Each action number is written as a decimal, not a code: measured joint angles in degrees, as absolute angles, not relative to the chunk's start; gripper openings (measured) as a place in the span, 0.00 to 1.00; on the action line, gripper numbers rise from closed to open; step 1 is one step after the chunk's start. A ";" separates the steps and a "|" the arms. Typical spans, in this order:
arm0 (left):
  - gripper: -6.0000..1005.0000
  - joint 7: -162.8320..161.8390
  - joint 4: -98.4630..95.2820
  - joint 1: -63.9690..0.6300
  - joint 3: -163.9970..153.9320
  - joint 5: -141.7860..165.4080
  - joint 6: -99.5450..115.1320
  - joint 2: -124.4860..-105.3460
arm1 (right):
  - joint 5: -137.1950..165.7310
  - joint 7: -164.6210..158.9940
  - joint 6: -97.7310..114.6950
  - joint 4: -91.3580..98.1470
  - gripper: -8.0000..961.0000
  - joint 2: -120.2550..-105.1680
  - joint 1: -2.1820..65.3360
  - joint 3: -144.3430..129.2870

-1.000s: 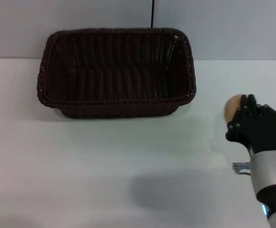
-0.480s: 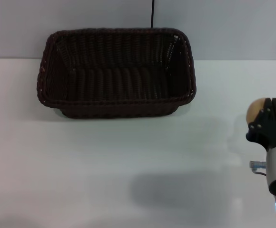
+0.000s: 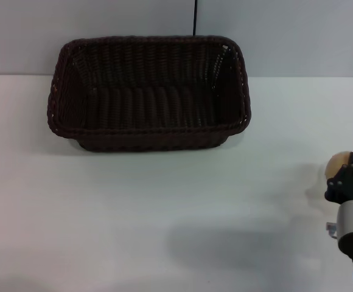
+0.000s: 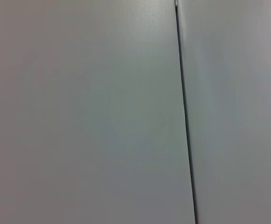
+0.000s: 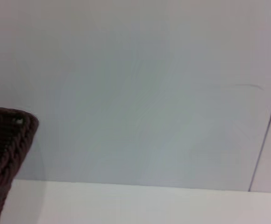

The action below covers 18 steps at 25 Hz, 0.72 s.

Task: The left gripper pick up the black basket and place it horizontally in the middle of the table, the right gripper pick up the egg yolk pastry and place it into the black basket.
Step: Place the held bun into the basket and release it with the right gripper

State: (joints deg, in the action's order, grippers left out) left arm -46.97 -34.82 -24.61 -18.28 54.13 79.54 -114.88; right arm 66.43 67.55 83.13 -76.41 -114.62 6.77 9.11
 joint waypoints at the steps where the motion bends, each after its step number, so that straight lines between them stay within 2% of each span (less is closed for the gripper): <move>1: 0.76 -46.96 -34.84 -24.70 -18.28 54.12 79.55 -114.88 | 66.42 67.97 83.64 -76.82 0.04 -114.52 6.76 9.11; 18: 0.76 -46.84 -34.80 -25.56 -18.10 54.05 79.13 -114.81 | 65.65 71.54 87.81 -78.78 0.04 -113.03 6.91 11.20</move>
